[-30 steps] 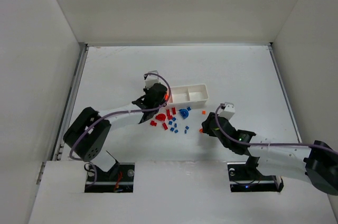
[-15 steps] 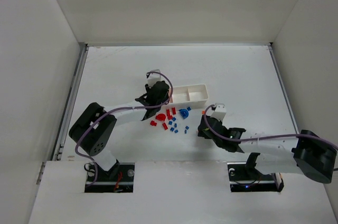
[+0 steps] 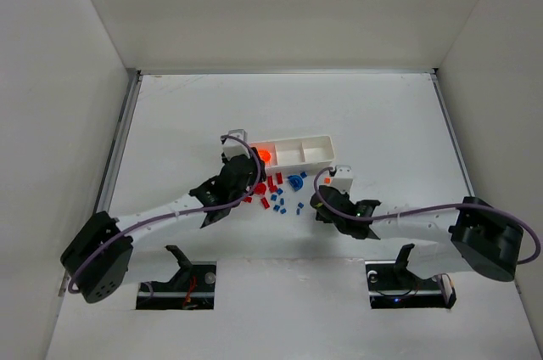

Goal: Sort the legos into containers by color

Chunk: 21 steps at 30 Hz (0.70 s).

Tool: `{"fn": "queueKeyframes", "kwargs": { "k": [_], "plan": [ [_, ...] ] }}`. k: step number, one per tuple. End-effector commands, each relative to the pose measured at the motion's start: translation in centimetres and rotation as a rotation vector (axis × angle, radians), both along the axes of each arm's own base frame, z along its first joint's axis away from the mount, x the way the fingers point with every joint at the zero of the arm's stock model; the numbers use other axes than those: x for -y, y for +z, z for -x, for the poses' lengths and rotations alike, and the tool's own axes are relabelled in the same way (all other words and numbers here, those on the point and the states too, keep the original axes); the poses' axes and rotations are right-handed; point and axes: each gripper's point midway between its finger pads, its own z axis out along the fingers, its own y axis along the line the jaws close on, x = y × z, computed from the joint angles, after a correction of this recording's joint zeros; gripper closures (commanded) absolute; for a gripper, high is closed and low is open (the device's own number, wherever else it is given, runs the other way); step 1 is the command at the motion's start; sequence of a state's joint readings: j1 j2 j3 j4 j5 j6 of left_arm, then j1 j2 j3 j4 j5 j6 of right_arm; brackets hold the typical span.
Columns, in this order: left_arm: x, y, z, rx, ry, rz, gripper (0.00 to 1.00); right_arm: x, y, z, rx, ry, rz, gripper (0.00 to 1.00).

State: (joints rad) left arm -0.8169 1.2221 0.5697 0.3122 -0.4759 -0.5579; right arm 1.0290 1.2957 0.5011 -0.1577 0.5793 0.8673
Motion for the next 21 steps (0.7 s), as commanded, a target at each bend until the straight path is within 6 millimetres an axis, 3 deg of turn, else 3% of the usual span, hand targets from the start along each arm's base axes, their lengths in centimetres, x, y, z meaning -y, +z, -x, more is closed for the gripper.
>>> {"fn": "queueKeyframes", "kwargs": {
  "k": [1, 8, 12, 16, 21],
  "plan": [
    [-1.1, 1.3, 0.8, 0.039, 0.012, 0.042, 0.58, -0.8, 0.9, -0.4, 0.011, 0.003, 0.015, 0.58],
    [-1.8, 1.9, 1.3, 0.050, 0.013, 0.064, 0.57, -0.7, 0.5, -0.4, -0.003, -0.002, 0.032, 0.74],
    [-1.0, 2.3, 1.8, 0.044, -0.013, 0.101, 0.57, -0.6, 1.9, -0.5, 0.027, -0.009, -0.004, 0.79],
    [-1.2, 2.5, 2.3, 0.053, -0.017, 0.115, 0.58, -1.7, 5.2, -0.9, 0.080, 0.013, -0.075, 0.79],
    [-3.7, 2.8, 2.7, 0.092, 0.044, 0.146, 0.58, -5.3, 11.0, -3.0, 0.174, 0.091, -0.154, 0.79]
  ]
}}
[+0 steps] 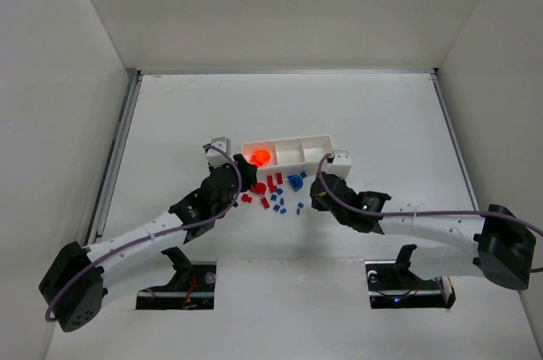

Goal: Sort the legos into containers by color

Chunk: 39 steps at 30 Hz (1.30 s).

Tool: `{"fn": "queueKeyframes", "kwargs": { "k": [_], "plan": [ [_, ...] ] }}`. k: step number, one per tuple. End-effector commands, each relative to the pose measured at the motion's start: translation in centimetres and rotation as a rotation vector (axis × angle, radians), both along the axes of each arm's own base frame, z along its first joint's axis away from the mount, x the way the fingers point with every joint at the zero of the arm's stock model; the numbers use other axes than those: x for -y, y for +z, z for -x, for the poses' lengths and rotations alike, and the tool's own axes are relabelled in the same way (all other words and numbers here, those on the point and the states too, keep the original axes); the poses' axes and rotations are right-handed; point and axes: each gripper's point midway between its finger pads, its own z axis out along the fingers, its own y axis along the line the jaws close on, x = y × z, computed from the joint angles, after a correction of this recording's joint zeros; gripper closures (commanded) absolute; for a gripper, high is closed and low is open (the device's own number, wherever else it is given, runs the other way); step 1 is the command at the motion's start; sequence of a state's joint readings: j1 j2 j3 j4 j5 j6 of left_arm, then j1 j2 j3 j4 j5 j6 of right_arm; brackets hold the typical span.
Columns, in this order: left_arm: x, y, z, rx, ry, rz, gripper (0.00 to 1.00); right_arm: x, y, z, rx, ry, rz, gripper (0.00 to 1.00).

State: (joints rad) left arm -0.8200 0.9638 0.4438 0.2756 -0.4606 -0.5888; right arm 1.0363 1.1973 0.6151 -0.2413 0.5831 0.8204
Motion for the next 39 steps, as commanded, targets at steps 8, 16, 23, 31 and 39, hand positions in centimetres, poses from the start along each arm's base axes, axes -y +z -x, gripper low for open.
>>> {"fn": "queueKeyframes", "kwargs": {
  "k": [8, 16, 23, 31, 39],
  "plan": [
    [-7.2, 0.1, -0.1, 0.094, 0.226, 0.107, 0.57, -11.5, 10.3, -9.3, 0.234, 0.104, -0.189, 0.79],
    [-8.2, -0.5, -0.4, 0.079, 0.238, 0.116, 0.57, -15.5, 8.0, -13.4, 0.202, 0.101, -0.161, 0.72],
    [-7.8, -0.9, -0.4, 0.067, 0.230, 0.117, 0.57, -15.0, 8.1, -13.9, 0.212, 0.078, -0.176, 0.48],
    [-7.3, -1.2, -0.5, 0.059, 0.219, 0.120, 0.57, -5.4, 9.3, -10.4, 0.302, -0.069, -0.184, 0.67],
    [-6.6, -1.0, -0.7, 0.062, 0.209, 0.123, 0.57, 4.9, 3.4, -7.2, 0.207, -0.264, -0.156, 0.67]
  ]
}}
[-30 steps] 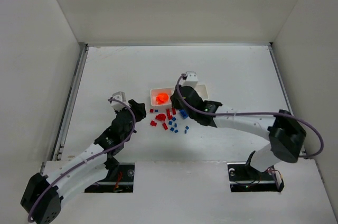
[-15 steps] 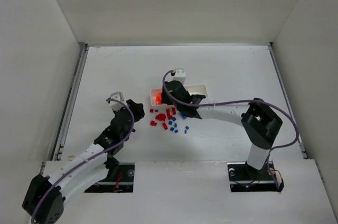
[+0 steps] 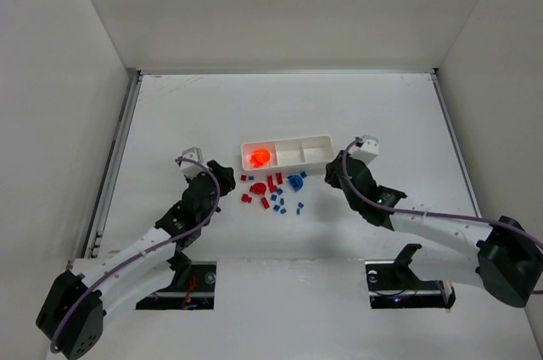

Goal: Sort the legos into containers by color

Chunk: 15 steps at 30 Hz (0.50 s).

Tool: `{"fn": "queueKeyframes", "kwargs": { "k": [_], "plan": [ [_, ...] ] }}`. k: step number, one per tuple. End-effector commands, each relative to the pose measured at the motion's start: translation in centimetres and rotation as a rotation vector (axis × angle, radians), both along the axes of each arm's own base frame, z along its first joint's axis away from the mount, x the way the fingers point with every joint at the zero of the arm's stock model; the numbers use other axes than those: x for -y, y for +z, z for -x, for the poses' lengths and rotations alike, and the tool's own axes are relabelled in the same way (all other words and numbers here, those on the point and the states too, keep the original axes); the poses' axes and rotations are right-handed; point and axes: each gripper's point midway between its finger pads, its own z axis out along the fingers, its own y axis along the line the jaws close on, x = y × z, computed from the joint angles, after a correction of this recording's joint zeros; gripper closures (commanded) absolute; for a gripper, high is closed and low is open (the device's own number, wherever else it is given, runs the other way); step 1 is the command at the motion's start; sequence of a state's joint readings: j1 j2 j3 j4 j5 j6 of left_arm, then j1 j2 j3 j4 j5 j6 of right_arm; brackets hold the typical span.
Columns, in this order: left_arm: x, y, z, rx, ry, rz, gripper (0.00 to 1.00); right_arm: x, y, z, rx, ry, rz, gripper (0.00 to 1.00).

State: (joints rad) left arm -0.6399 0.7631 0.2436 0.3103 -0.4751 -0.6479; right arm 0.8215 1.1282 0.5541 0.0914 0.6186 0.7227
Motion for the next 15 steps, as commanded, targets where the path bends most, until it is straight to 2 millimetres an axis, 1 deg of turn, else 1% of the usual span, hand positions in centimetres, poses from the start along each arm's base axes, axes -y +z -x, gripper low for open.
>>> {"fn": "queueKeyframes", "kwargs": {
  "k": [1, 3, 5, 9, 15],
  "plan": [
    [0.6, 1.6, -0.5, 0.050, -0.001, 0.044, 0.57, 2.3, -2.6, 0.1, -0.060, -0.078, 0.033, 0.64],
    [0.6, 1.7, -0.6, 0.049, -0.001, 0.042, 0.57, 2.7, -4.3, 0.0, -0.112, -0.073, 0.102, 0.56],
    [0.7, 1.5, -0.6, 0.044, -0.003, 0.037, 0.57, 2.3, -5.4, -0.1, -0.141, -0.044, 0.138, 0.53],
    [0.9, 1.2, -0.7, 0.032, -0.011, 0.028, 0.57, 1.5, -6.5, -0.9, -0.176, -0.013, 0.170, 0.53],
    [1.0, 1.4, -0.6, 0.043, -0.017, 0.031, 0.56, 0.9, -7.8, -2.0, -0.208, -0.009, 0.208, 0.58]
  ]
}}
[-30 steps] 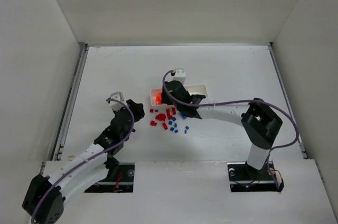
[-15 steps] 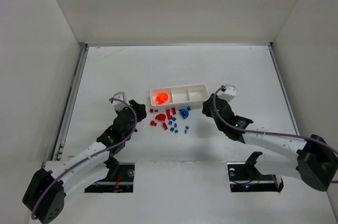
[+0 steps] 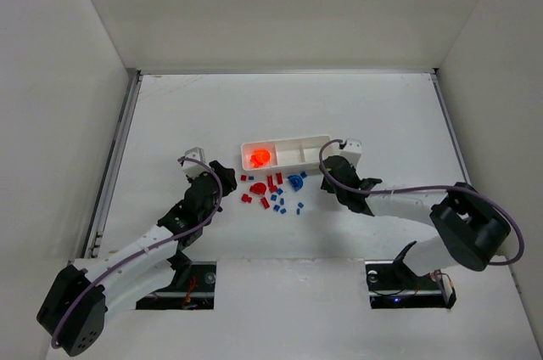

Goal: Sort the legos into containers by color

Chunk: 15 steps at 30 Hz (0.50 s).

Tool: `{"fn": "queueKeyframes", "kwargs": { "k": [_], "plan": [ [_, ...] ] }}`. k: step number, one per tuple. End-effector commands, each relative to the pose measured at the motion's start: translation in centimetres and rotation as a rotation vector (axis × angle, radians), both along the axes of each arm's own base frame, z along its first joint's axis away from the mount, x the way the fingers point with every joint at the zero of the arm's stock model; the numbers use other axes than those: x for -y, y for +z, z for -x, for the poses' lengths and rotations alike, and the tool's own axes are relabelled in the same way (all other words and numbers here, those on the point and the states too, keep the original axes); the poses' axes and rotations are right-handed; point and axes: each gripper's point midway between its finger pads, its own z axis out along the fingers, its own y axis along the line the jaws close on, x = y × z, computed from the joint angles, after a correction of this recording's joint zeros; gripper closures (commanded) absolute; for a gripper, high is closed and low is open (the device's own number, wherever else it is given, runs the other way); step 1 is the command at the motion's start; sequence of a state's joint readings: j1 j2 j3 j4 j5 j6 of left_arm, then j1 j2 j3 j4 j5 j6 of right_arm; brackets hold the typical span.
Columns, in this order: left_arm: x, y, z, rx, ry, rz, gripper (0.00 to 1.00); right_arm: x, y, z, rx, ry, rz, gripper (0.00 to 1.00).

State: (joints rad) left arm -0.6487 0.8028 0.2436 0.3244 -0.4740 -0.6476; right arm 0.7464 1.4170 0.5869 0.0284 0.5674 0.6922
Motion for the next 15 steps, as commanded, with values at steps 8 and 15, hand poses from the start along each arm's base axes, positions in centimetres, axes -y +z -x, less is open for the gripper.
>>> {"fn": "queueKeyframes", "kwargs": {
  "k": [8, 15],
  "plan": [
    [0.7, 2.0, -0.5, 0.063, -0.009, 0.044, 0.56, -1.6, 0.5, -2.1, 0.013, 0.003, -0.003, 0.61],
    [0.7, 2.2, -0.4, 0.066, -0.011, 0.049, 0.56, -1.7, -0.4, -2.1, -0.021, -0.010, 0.015, 0.65]
  ]
}}
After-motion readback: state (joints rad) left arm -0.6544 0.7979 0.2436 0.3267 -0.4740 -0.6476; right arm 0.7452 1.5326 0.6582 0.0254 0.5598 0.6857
